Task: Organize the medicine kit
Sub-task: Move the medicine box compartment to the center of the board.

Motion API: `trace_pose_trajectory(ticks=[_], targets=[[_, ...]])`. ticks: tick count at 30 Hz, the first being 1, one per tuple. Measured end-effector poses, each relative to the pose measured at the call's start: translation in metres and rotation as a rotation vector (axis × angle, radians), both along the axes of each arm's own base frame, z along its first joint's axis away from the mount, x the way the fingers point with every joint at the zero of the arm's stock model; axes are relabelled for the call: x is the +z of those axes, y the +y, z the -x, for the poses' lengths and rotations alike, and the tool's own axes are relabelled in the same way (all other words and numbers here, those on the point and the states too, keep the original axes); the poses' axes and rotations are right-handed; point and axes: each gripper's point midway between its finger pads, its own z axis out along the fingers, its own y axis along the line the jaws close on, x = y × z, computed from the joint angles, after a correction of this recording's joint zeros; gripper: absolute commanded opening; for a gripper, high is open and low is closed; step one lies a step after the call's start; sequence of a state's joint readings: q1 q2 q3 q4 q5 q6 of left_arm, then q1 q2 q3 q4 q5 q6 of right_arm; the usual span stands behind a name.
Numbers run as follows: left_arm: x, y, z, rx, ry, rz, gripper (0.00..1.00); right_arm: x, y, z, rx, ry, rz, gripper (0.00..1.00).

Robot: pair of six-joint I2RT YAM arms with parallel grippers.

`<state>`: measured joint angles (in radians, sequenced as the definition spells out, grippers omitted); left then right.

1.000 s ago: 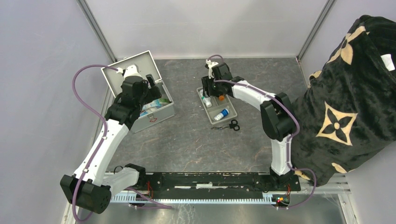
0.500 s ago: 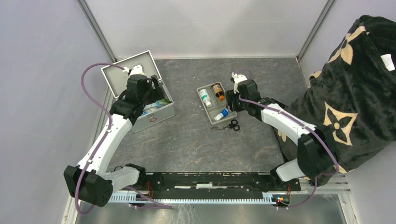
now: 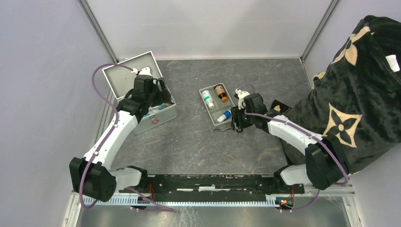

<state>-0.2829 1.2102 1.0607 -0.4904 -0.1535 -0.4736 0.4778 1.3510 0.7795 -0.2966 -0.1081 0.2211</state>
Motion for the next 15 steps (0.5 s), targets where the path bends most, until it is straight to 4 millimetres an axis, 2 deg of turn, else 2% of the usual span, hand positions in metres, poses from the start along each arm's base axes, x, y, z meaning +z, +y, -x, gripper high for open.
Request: trace_pose_trajectory(ticks=[3,10,15], targets=[[-0.003,-0.002,0.000,-0.008,0.009,0.004,0.84,-0.007,0.009,-0.002,0.021,0.015,-0.029,0.57],[-0.002,-0.005,-0.001,-0.020,0.006,0.014,0.84,-0.031,0.016,-0.010,0.023,0.058,-0.019,0.55],[-0.002,-0.005,-0.001,-0.021,0.004,0.015,0.84,-0.034,0.026,-0.034,0.017,0.050,-0.006,0.56]])
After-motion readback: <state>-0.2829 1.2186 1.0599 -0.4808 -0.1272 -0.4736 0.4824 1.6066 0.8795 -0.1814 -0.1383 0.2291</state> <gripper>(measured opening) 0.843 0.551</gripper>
